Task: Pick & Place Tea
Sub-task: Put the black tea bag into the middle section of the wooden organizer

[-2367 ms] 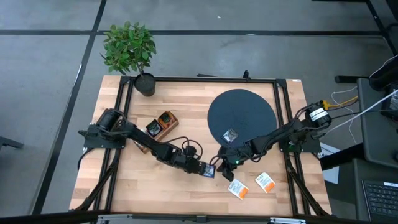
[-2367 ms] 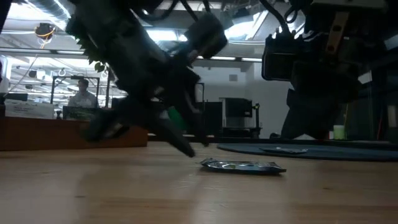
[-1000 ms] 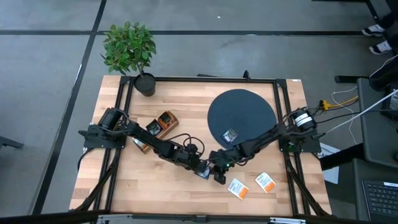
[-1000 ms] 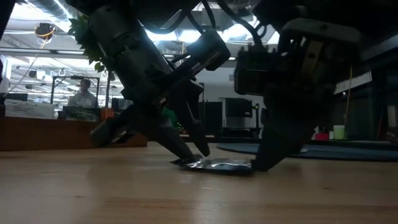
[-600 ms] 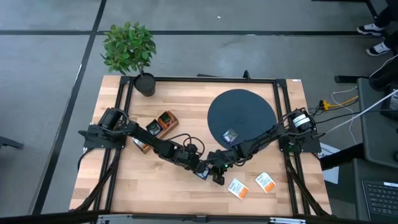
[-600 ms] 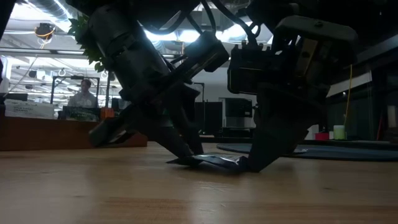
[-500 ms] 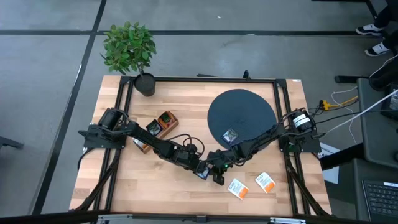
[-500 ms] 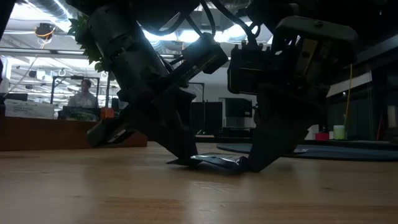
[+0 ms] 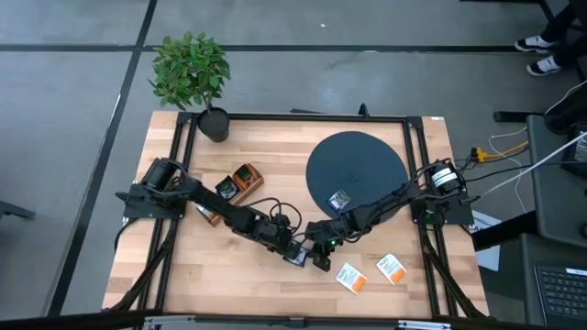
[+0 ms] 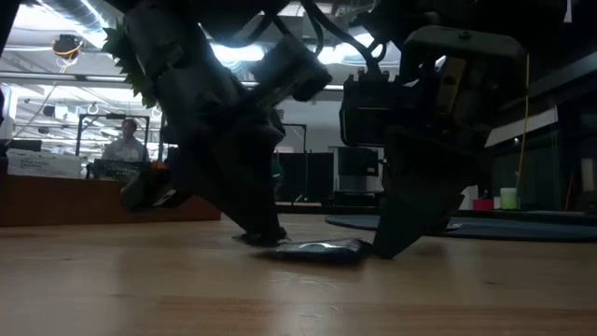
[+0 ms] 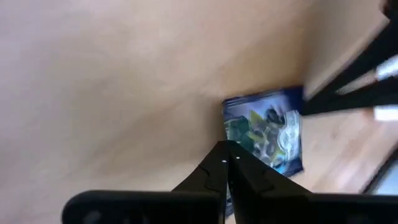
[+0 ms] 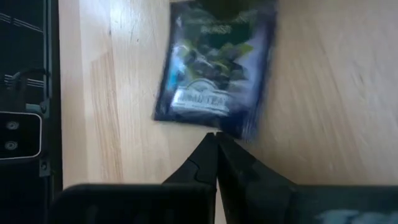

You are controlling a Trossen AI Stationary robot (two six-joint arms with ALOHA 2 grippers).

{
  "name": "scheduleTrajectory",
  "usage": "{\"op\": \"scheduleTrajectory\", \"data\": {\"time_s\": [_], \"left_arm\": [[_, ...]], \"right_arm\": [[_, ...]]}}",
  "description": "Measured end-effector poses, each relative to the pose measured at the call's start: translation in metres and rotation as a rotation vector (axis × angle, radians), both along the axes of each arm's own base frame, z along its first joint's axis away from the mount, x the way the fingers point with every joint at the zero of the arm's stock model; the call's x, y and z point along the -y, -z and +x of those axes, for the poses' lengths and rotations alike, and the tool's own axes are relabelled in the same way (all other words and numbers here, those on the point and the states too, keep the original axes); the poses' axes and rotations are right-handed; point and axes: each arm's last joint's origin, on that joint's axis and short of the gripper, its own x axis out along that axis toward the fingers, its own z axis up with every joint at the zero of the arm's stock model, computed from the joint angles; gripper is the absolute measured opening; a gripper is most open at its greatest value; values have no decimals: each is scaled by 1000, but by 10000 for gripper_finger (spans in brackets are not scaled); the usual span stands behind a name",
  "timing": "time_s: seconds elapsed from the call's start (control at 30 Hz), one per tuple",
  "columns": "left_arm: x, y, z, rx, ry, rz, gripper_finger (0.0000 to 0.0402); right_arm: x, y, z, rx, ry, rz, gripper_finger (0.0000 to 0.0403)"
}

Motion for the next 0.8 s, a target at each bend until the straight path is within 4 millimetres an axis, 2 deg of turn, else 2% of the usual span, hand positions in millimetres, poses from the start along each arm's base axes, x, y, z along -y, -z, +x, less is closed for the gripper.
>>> {"op": "scheduleTrajectory", "data": {"time_s": [0.2,0.33,0.57,0.8], "left_arm": [[3,-7,-6,-22,24,17,2],[8,-15,-15,-53,41,37,2],[7,-39,-35,-108,52,92,2],[-3,-67,-58,-177,99,143,2]], "right_arm": [[0,0,-3,-54,-6,38,9],[1,-7,-11,-101,-21,32,9],[8,-24,-26,-160,5,-85,9],[11,-25,-33,-218,-3,-137,9]]}}
